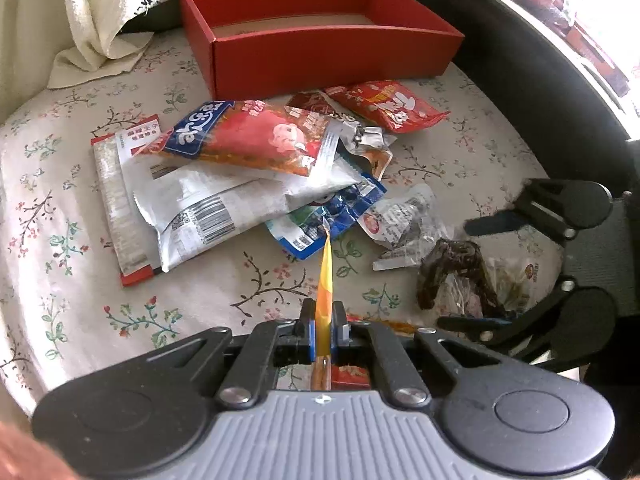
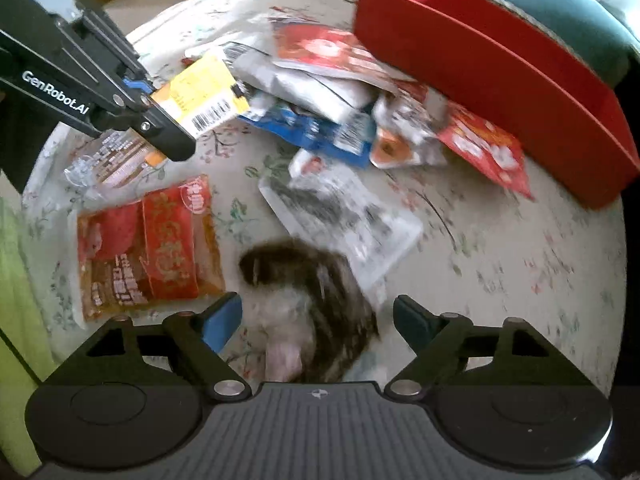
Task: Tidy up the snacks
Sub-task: 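Close right gripper on the jerky bag while left gripper pinches the orange popsicle packet, then lift and carry both held snacks over the red box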
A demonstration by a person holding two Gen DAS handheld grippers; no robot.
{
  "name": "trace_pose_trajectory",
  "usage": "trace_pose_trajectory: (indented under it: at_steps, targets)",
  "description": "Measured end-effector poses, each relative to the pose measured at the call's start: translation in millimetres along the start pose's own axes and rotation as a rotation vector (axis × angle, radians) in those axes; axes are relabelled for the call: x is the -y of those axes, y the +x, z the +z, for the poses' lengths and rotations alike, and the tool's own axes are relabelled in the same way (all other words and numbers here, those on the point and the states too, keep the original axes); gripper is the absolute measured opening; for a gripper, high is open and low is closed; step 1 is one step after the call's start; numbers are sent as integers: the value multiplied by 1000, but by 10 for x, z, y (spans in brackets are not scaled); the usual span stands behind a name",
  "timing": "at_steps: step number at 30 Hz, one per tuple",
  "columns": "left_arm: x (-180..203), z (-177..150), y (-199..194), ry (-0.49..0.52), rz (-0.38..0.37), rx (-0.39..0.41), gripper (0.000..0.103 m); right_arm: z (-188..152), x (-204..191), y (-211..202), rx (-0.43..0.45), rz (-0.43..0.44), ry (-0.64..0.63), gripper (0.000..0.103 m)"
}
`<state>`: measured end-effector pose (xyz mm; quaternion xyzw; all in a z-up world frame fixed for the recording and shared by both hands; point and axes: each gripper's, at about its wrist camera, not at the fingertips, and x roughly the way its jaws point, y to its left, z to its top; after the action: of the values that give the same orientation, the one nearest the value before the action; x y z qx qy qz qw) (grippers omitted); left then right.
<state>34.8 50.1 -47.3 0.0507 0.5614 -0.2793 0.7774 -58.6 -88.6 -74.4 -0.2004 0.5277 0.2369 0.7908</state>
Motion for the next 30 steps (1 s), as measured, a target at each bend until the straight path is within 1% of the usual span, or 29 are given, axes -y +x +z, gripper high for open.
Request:
trace_pose_trajectory:
  at_steps: [2, 4, 7, 10, 14, 20, 25, 30]
  targets:
    - [-13, 5, 1, -7, -5, -4, 3, 58, -14, 35, 5, 8, -11, 83]
    - [-33, 10, -1, -18, -14, -7, 3, 101, 3, 39, -19, 14, -2, 81]
    - [-33, 8, -12, -23, -26, -4, 3, 114, 70, 3, -60, 32, 51, 78]
    - [-26, 11, -19, -22, -30, -1, 3, 80, 148, -102, -54, 45, 119, 76]
    - [-20, 25, -60, -30, -50, 22, 3, 38, 275, -304, 9, 38, 198, 75]
    - [-10, 38, -110, -37, -47, 51, 3, 142, 450, -549, 147, 15, 275, 74]
    - [-8, 90, -279, -58, -73, 141, 3, 177, 521, -684, 247, 16, 313, 74]
    - [-32, 199, -368, -95, -84, 192, 3, 217, 622, -787, 324, 7, 352, 74]
